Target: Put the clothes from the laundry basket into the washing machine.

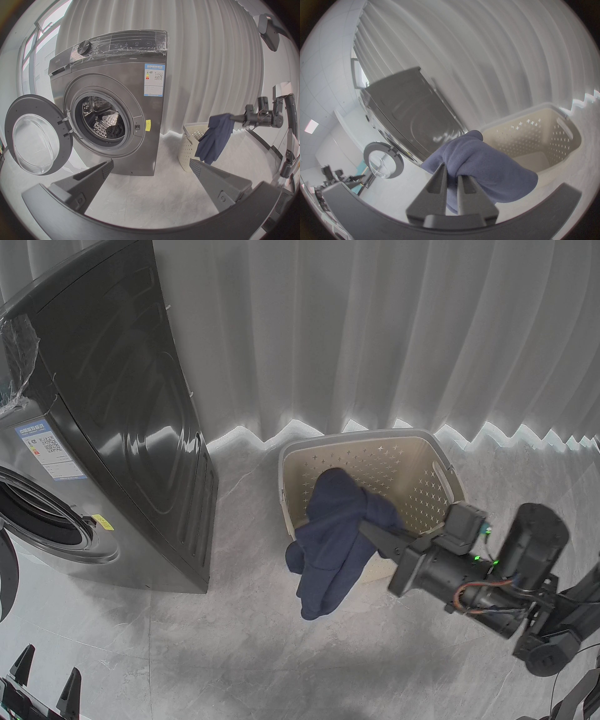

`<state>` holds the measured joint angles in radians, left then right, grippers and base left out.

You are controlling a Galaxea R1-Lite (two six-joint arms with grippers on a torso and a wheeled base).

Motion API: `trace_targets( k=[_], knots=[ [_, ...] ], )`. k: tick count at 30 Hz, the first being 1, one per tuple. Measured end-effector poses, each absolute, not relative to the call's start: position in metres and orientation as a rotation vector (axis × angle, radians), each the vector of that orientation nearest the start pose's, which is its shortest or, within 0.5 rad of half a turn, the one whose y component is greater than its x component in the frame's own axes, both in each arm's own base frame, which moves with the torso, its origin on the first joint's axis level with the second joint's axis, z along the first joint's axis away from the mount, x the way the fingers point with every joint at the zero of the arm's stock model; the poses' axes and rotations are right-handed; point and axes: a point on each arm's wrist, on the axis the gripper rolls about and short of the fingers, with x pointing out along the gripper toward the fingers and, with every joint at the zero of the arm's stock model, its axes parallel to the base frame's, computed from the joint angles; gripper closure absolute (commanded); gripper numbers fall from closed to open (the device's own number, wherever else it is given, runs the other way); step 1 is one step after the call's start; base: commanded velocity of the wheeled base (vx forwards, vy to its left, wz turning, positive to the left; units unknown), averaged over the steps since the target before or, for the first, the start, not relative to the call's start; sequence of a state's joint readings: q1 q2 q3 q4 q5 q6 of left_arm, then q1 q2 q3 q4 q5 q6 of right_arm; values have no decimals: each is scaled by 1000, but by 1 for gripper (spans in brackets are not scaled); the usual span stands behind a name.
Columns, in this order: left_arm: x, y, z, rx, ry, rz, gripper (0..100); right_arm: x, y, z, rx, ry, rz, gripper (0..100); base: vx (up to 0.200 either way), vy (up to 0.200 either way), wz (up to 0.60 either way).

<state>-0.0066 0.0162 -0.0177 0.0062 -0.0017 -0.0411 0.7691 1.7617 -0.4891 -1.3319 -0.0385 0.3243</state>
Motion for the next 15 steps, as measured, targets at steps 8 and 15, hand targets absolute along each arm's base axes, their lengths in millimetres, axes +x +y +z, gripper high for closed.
trace_targets(
  k=[8, 15],
  knots=[
    [-23, 0, 80, -39, 5, -9, 0, 180, 158, 203, 321, -106, 786, 100, -125, 0, 0],
    [-23, 0, 80, -35, 4, -11, 0, 174, 149, 213, 332, -151, 779, 100, -114, 0, 0]
  ],
)
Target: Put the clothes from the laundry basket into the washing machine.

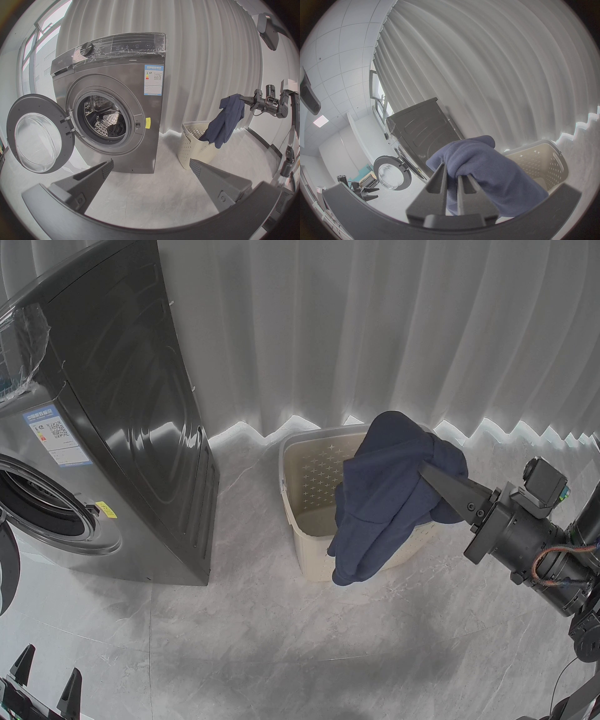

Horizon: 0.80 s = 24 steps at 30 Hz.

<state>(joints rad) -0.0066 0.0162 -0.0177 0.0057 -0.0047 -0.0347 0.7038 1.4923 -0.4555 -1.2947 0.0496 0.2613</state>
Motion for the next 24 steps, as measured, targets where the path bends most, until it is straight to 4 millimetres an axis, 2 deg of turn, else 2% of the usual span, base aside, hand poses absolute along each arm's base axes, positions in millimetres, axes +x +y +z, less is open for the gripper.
trace_targets(
  k=[3, 24],
  knots=[
    [-23, 0, 80, -37, 5, -13, 0, 173, 149, 214, 334, -154, 780, 100, 0, 0, 0],
    [-23, 0, 80, -37, 5, -16, 0, 171, 148, 218, 340, -177, 779, 100, 0, 200, 0]
  ],
)
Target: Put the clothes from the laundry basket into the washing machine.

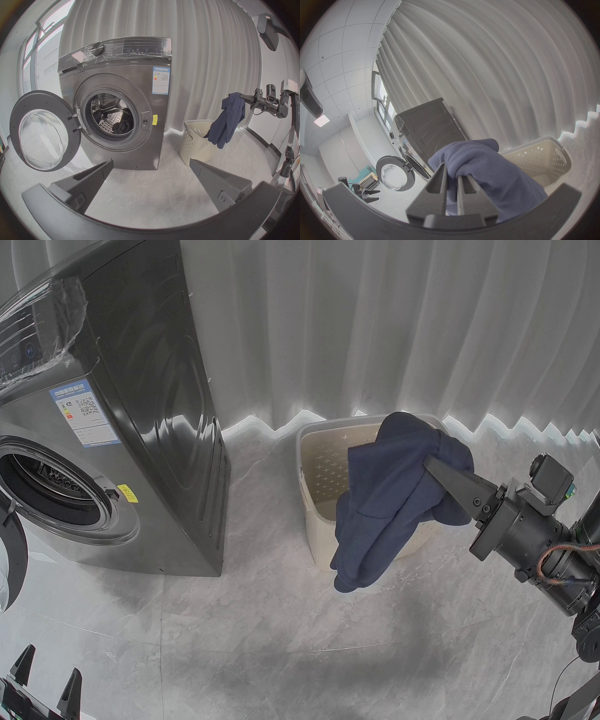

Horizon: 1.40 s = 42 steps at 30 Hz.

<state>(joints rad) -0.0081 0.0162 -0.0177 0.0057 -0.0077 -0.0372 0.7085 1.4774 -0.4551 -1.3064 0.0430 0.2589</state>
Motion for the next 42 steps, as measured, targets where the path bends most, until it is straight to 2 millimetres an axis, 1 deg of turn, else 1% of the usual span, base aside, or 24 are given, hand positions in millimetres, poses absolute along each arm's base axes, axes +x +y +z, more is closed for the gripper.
trace_targets(
  k=[27, 33, 42],
  knots=[
    [-23, 0, 80, -39, 7, -15, 0, 171, 146, 216, 337, -173, 775, 100, 0, 200, 0],
    [-23, 0, 80, -40, 6, -15, 0, 172, 146, 217, 338, -175, 773, 100, 0, 0, 0],
    [-23, 0, 80, -39, 6, -17, 0, 171, 146, 216, 337, -173, 777, 100, -200, 0, 0]
  ],
)
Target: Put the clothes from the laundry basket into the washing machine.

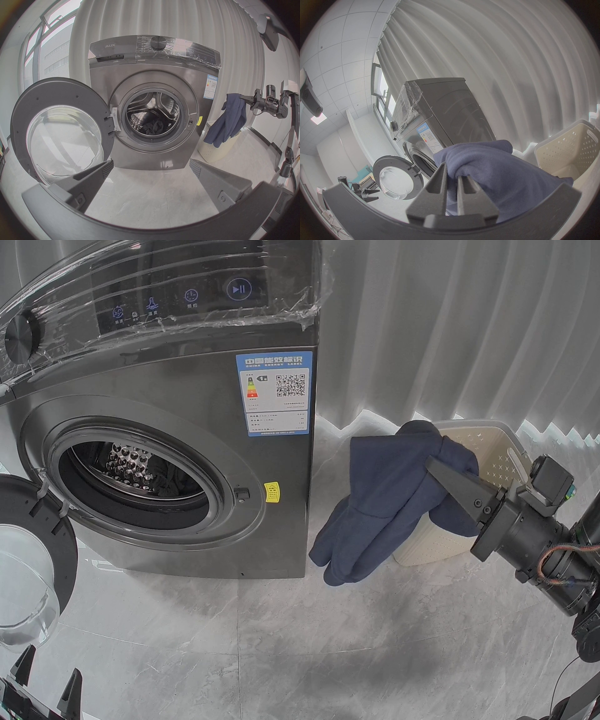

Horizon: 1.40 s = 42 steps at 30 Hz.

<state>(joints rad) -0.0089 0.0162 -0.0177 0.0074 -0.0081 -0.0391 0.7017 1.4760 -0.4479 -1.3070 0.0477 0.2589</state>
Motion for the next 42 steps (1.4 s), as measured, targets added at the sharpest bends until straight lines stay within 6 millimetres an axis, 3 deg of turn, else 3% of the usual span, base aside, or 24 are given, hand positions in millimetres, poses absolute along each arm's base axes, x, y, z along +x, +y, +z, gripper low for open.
trace_targets(
  k=[6, 12, 36, 42],
  knots=[
    [-23, 0, 80, -41, 7, -17, 0, 171, 146, 216, 337, -171, 776, 100, -200, 0, 0],
    [-23, 0, 80, -41, 7, -17, 0, 172, 146, 216, 336, -171, 774, 100, 0, 0, 0],
    [-23, 0, 80, -42, 7, -17, 0, 173, 146, 214, 334, -163, 771, 100, 0, 200, 0],
    [-23, 0, 80, -43, 7, -17, 0, 174, 146, 214, 335, -163, 766, 100, 0, 0, 0]
  ],
)
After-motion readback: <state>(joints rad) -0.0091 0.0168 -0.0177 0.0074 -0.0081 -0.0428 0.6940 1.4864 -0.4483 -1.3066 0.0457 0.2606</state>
